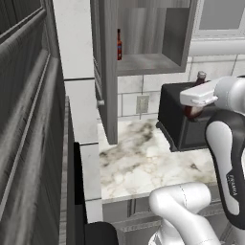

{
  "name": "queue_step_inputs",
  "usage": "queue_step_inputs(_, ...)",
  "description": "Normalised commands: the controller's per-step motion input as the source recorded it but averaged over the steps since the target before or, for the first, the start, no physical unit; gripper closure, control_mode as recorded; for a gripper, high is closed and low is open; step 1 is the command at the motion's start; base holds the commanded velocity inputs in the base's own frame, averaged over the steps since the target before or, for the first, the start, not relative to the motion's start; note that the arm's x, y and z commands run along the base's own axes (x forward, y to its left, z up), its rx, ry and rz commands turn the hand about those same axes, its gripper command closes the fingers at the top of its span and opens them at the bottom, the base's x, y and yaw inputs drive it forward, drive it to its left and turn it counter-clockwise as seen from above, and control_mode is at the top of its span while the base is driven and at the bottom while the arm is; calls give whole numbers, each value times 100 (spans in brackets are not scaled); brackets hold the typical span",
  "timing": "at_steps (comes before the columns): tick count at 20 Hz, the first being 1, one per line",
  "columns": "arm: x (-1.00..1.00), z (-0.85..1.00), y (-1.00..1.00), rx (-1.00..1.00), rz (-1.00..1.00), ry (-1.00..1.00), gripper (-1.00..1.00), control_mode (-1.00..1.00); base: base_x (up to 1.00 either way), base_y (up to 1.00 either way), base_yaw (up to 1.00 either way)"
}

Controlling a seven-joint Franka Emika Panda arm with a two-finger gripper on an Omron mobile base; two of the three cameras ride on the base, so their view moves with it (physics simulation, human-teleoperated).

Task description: Take 2 condiments from the cabinet and move them on the counter near the stove.Make sure the condiments are lined up with each other, next to each other.

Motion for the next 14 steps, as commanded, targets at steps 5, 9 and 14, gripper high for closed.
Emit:
queue_step_inputs(5, 0, -8, 0, 0, 0, 5, 100, -100, 0, 0, 0)
queue_step_inputs(9, 0, -5, 0, 0, 0, 3, 100, -100, 0, 0, 0)
queue_step_inputs(14, 0, -3, 0, 0, 0, 1, 100, -100, 0, 0, 0)
